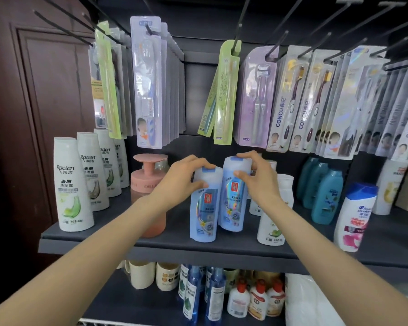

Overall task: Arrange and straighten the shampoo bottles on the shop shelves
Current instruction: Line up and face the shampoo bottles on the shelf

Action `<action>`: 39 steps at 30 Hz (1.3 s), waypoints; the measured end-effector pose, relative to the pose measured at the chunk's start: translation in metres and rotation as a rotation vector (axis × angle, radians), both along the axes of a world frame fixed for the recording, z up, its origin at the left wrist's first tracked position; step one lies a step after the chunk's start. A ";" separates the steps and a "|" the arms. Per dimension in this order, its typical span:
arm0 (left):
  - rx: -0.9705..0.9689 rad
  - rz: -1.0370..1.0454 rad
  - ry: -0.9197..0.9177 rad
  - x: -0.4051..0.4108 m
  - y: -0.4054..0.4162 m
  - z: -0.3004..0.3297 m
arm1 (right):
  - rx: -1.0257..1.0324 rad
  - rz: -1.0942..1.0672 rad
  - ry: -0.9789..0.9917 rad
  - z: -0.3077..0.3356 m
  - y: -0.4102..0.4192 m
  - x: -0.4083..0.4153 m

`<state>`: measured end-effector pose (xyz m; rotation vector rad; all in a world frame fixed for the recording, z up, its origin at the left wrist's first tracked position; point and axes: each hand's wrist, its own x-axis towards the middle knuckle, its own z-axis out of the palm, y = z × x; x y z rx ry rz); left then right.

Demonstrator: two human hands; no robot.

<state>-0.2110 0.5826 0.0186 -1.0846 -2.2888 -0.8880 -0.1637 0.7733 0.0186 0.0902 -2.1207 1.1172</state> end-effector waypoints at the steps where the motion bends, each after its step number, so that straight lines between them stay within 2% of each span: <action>1: 0.003 -0.002 0.004 0.000 0.000 -0.001 | 0.008 -0.016 -0.012 -0.004 0.000 -0.009; 18: 0.048 0.002 -0.021 -0.010 -0.001 -0.010 | -0.050 0.061 -0.057 -0.029 0.003 -0.127; 39: 0.017 0.025 -0.010 -0.005 -0.001 -0.008 | -0.124 0.231 -0.079 -0.028 -0.006 -0.146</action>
